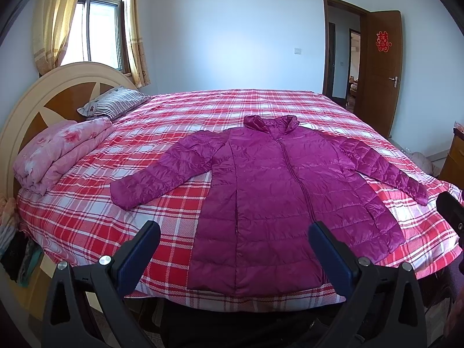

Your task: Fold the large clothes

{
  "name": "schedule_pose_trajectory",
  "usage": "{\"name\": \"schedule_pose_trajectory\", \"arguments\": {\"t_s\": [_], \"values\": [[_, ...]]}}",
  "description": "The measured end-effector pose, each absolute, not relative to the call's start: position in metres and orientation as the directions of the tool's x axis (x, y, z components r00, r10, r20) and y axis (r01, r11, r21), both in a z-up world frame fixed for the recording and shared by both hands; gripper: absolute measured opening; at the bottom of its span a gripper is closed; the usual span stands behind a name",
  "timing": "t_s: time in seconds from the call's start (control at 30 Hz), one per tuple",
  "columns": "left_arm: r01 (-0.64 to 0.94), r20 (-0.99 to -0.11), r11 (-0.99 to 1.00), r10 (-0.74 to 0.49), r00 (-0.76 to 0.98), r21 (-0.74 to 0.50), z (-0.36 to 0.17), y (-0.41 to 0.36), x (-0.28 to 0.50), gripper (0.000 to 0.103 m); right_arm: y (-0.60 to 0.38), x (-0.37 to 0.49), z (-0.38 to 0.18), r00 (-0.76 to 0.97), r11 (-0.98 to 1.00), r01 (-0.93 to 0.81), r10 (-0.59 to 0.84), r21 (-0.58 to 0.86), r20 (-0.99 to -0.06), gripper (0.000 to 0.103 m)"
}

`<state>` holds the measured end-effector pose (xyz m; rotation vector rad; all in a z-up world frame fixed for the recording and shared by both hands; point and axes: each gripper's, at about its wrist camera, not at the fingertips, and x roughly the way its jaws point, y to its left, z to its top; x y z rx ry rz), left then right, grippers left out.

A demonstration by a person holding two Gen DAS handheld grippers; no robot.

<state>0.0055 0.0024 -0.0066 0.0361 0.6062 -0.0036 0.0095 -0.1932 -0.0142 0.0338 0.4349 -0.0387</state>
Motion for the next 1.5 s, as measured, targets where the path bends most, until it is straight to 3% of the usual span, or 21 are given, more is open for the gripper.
{"name": "schedule_pose_trajectory", "arguments": {"t_s": [1.5], "values": [[0.036, -0.591, 0.999, -0.007, 0.806, 0.036, -0.0125, -0.0033, 0.0080, 0.102, -0.1929, 0.0134, -0.0198, 0.895, 0.999, 0.039, -0.018, 0.036, -0.447, 0.103]]}}
